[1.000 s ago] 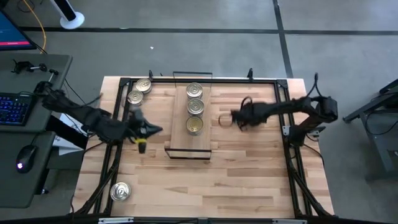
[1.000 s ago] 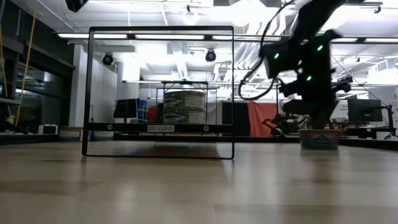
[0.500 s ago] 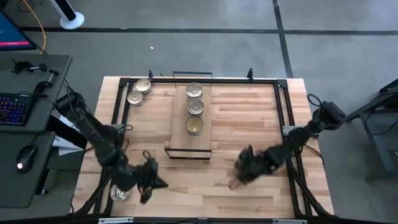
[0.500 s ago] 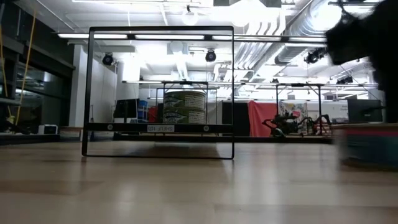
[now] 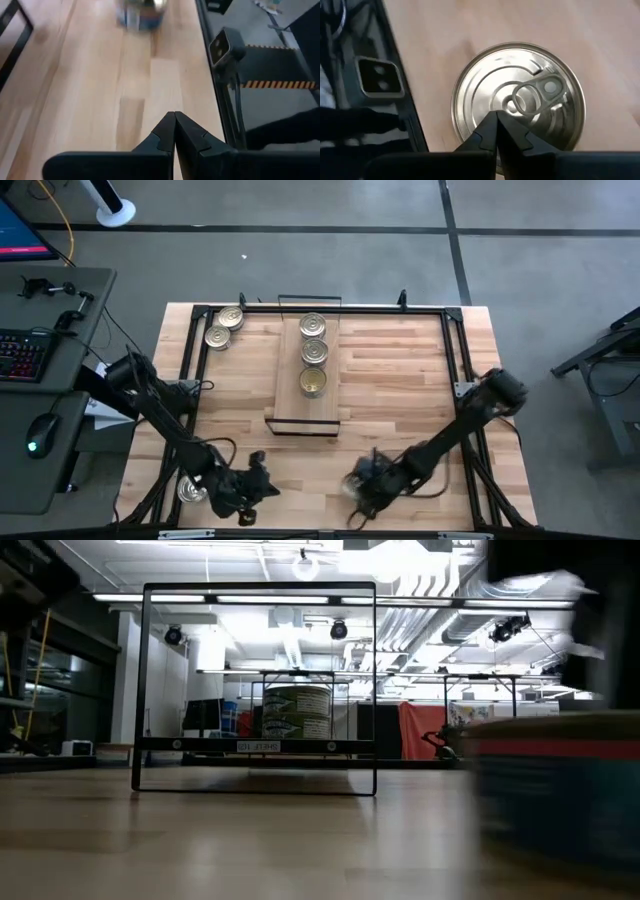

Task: Stack canned seafood by type on shelf
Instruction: Stack the blue pink tuna can on top of the other blue pink tuna cans on the shelf

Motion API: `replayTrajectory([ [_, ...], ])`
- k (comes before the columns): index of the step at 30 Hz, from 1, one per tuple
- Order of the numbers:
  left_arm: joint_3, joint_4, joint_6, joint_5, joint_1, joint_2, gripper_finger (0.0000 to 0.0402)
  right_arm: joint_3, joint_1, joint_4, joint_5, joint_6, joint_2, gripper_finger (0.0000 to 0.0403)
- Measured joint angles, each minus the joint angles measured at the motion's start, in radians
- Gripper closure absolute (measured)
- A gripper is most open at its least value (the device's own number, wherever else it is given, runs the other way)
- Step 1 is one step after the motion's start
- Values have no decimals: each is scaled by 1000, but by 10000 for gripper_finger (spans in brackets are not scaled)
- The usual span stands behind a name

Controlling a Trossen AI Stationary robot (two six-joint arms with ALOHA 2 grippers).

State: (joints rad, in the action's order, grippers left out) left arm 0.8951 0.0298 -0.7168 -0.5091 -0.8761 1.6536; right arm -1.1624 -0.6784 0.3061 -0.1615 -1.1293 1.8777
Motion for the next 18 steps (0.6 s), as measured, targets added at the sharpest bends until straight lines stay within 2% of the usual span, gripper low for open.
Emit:
replayTrajectory([
  [2,0,-87,57,-29,10,39,402,-111,21,12,-5,84,74,403],
  [5,0,-242,126,-54,30,92,401,-271,51,38,-2,117,167,403],
  [9,1,-424,232,-47,45,141,401,-435,70,117,-7,118,195,403],
  [13,31,-440,321,-44,58,174,401,-493,47,259,-59,104,183,403],
  [16,50,-439,356,-37,67,213,401,-479,26,340,14,69,182,403],
  [18,57,-431,366,-20,69,236,401,-451,11,326,38,55,190,403],
])
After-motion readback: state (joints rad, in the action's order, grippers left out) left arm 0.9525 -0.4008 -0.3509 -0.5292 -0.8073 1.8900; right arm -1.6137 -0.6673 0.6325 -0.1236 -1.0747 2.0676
